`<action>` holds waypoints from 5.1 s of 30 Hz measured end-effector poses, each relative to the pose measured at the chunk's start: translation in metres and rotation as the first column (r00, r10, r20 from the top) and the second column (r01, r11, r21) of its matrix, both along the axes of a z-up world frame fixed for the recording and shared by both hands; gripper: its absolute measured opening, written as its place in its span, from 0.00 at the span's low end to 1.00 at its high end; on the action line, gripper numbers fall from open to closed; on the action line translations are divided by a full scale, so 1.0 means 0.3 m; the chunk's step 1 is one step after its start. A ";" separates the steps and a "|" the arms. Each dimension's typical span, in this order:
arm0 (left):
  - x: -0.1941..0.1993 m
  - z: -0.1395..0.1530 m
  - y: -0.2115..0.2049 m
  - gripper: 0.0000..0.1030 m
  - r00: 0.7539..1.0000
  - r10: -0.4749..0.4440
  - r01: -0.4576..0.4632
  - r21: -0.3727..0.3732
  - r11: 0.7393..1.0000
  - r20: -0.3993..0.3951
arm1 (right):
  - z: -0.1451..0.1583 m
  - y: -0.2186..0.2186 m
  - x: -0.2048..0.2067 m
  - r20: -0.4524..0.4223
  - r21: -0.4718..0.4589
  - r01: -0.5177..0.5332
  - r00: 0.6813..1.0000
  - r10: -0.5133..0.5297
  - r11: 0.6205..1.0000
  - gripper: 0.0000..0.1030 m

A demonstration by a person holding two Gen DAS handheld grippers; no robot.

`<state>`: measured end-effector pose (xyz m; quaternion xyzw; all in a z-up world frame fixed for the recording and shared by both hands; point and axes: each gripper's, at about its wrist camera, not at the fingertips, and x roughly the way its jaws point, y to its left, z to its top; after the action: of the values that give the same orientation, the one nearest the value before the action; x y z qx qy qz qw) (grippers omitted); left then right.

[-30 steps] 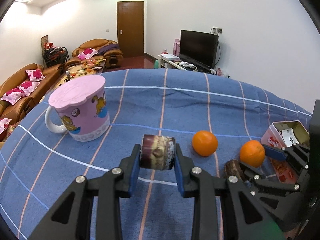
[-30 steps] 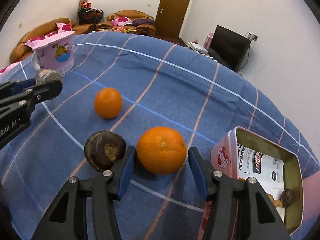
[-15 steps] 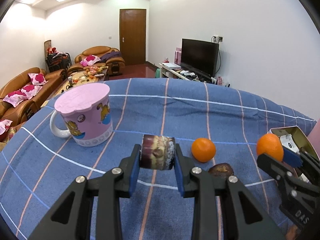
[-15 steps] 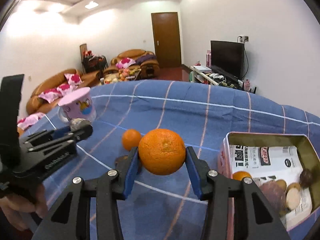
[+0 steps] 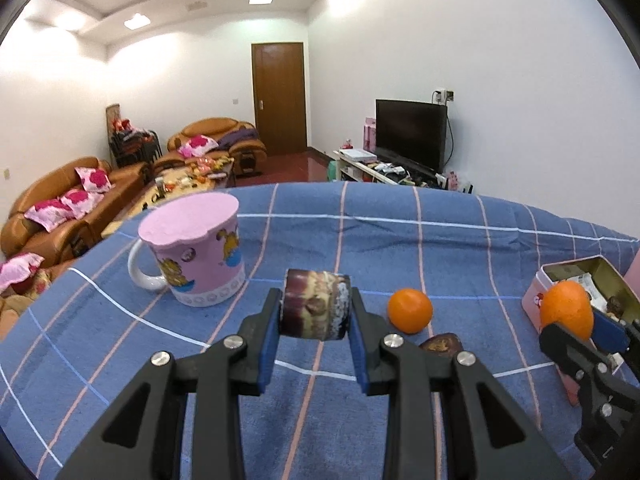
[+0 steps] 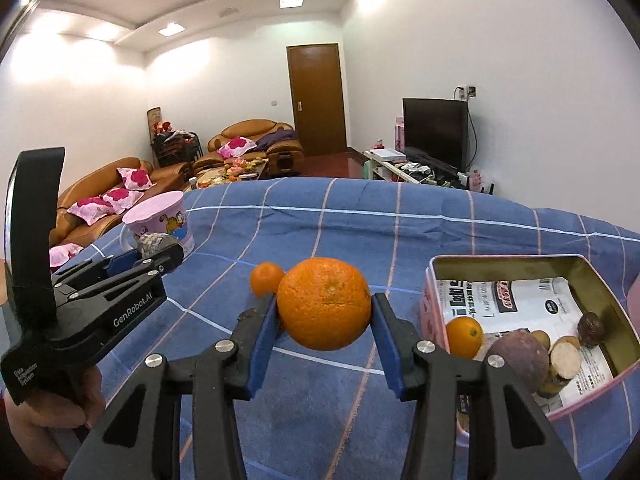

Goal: Organize fruits
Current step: 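Carry the snack cake and orange in both tools over the pink tin, then lower both tools into the tin and open them to release the snack cake and orange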

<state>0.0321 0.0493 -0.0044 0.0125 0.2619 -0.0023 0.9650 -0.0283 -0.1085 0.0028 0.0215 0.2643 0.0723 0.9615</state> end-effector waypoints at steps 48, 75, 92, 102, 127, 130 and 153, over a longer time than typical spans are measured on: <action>-0.185 0.024 -0.279 0.32 0.994 -0.078 0.074 0.045 0.996 0.073 | 0.017 -0.173 -0.172 0.043 -0.068 0.091 0.995 -0.088 0.994 0.47; -0.224 0.031 -0.521 0.32 0.980 -0.183 0.179 0.069 0.981 0.072 | 0.028 -0.411 -0.219 0.070 -0.109 0.173 0.984 -0.166 0.979 0.47; -0.214 0.032 -0.678 0.32 0.964 -0.259 0.256 0.049 0.966 0.064 | 0.041 -0.575 -0.215 0.080 -0.107 0.245 0.968 -0.237 0.964 0.47; -0.199 0.038 -0.751 0.32 0.953 -0.296 0.294 0.033 0.955 0.062 | 0.046 -0.642 -0.206 0.087 -0.095 0.280 0.958 -0.272 0.955 0.47; -0.112 0.034 -0.867 0.32 0.942 -0.332 0.333 -0.016 0.943 0.041 | 0.063 -0.713 -0.148 0.118 -0.096 0.352 0.933 -0.340 0.931 0.47; -0.094 0.035 -0.867 0.32 0.945 -0.325 0.326 -0.028 0.945 0.037 | 0.061 -0.720 -0.126 0.118 -0.097 0.358 0.931 -0.347 0.929 0.47; 0.044 0.008 -0.845 0.32 0.963 -0.266 0.263 -0.061 0.963 -0.049 | 0.033 -0.689 0.081 0.065 -0.097 0.309 0.950 -0.304 0.946 0.47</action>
<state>0.0453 -0.2041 -0.0020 0.0215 0.2850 -0.1387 0.9482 -0.0041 -0.3150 0.0126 0.0096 0.2376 -0.0916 0.9670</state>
